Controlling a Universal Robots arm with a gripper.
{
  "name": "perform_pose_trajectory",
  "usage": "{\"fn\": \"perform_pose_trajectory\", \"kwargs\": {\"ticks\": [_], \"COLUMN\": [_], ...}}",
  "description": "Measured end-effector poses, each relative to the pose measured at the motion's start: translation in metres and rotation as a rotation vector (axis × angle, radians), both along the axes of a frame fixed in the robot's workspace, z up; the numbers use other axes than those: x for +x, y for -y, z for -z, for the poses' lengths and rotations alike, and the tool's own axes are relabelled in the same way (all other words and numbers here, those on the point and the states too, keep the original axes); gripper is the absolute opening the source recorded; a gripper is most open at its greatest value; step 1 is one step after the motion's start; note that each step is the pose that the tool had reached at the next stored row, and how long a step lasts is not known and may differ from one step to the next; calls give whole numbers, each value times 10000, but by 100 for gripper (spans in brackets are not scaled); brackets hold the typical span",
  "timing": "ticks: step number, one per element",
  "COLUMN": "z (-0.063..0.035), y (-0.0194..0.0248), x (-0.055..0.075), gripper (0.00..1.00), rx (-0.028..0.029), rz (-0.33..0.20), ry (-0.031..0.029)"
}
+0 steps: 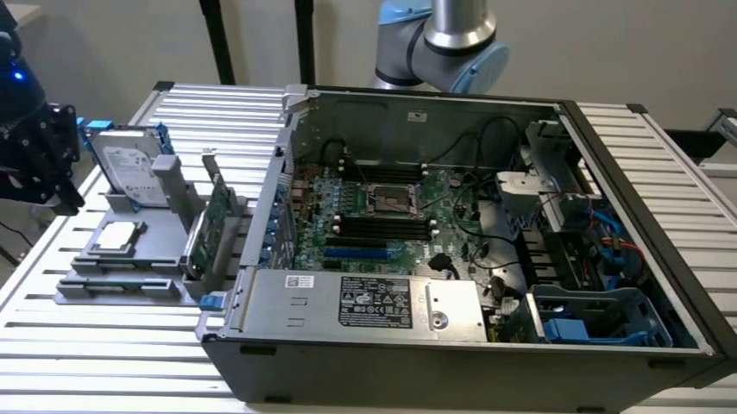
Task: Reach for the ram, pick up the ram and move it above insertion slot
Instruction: 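Pick up the ram and move it above insertion slot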
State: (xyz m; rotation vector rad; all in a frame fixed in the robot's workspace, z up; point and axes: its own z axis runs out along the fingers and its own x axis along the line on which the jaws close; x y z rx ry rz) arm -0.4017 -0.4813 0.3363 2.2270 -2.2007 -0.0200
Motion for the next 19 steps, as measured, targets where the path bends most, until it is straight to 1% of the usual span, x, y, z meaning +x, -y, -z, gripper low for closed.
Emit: {"fn": "perform_pose_trajectory", "kwargs": {"ticks": [1,3,9,19], "z": [0,13,120,302], "y": [0,0,7,19], "x": [0,0,0,0], "gripper": [18,31,31,31], "rx": [0,0,0,-1], "rz": [0,0,-18,-239], "ry": [0,1,0,-1]}}
